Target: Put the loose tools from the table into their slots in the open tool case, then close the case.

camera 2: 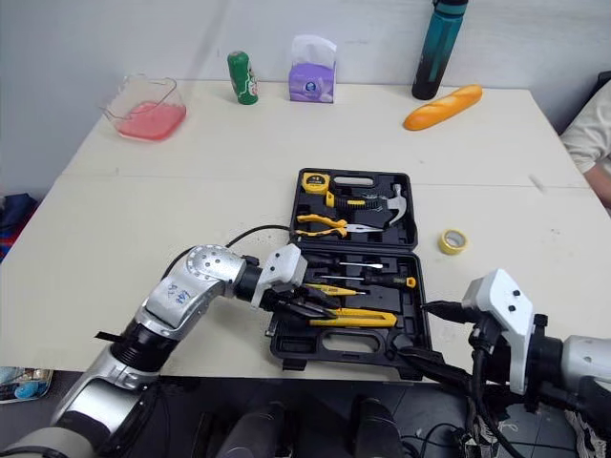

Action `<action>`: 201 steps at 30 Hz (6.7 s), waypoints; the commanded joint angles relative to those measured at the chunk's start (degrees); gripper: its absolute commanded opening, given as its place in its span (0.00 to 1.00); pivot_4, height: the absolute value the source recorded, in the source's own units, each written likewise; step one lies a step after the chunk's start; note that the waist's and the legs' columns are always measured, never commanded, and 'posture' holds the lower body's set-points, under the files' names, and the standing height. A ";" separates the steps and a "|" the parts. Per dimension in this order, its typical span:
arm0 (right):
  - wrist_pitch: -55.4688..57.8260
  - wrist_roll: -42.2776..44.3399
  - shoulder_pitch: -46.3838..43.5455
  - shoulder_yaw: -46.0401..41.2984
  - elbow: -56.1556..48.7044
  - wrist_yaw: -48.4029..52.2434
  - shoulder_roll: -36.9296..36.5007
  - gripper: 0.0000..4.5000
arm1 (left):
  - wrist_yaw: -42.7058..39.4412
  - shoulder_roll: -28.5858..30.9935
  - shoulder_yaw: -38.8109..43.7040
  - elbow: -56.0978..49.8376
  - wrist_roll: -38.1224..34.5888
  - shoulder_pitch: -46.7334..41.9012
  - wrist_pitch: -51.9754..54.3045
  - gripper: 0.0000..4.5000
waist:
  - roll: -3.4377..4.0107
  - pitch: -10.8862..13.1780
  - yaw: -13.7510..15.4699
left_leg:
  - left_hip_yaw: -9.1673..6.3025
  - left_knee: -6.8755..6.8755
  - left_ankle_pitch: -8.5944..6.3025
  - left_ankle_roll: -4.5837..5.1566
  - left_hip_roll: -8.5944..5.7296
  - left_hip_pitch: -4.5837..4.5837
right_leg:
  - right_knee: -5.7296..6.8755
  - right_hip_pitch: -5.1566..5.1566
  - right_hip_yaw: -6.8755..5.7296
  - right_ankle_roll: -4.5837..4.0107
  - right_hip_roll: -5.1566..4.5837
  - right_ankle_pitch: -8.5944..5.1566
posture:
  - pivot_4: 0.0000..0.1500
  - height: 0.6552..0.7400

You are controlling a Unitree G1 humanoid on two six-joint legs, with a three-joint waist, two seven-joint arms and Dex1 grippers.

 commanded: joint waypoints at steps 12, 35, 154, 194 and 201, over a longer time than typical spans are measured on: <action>-1.30 -1.51 -2.45 2.11 1.23 -0.48 -0.88 1.00 | 0.52 3.31 -9.49 3.65 13.45 0.01 -2.78 0.01 | 0.00 -0.06 -0.02 | -0.01 0.00 0.00 0.00 0.01 0.04 | -0.01 0.05 -0.02 0.00 -0.01 0.00 | 1.00 0.90; -14.71 -18.90 10.35 -15.32 25.51 10.42 0.94 1.00 | 7.25 17.06 36.90 -8.18 -15.03 19.15 18.97 0.99 | -0.12 -0.63 -1.32 | -0.06 -0.18 -0.34 -0.04 0.19 0.73 | -0.33 0.73 -0.11 -0.14 -0.06 -0.11 | 1.00 0.90; -30.45 -25.40 -2.45 22.08 16.28 13.63 18.87 0.01 | -3.09 11.60 10.88 -18.45 -21.02 0.30 14.03 1.00 | 0.49 0.04 -1.56 | -0.27 -0.01 0.05 -0.18 -0.02 0.05 | -0.02 0.19 -0.44 -0.05 0.16 -0.05 | 1.00 0.90; -26.23 -37.42 -39.34 34.12 48.55 1.71 3.21 0.00 | 4.72 17.52 17.91 14.15 -2.32 1.04 -2.87 0.02 | 0.42 -0.08 -1.61 | -0.30 -0.19 0.10 -0.34 0.06 -0.14 | 0.21 -0.14 -0.98 -0.37 0.05 -0.24 | 1.00 0.90; -29.14 -42.01 -46.43 40.78 53.14 3.44 8.92 0.00 | 10.62 8.50 14.72 23.55 3.97 -4.29 -6.00 0.02 | 0.41 -0.08 -1.66 | -0.21 -0.15 0.21 -0.14 -0.07 -0.17 | 0.03 -0.05 -0.92 -0.04 -0.02 -0.05 | 1.00 0.90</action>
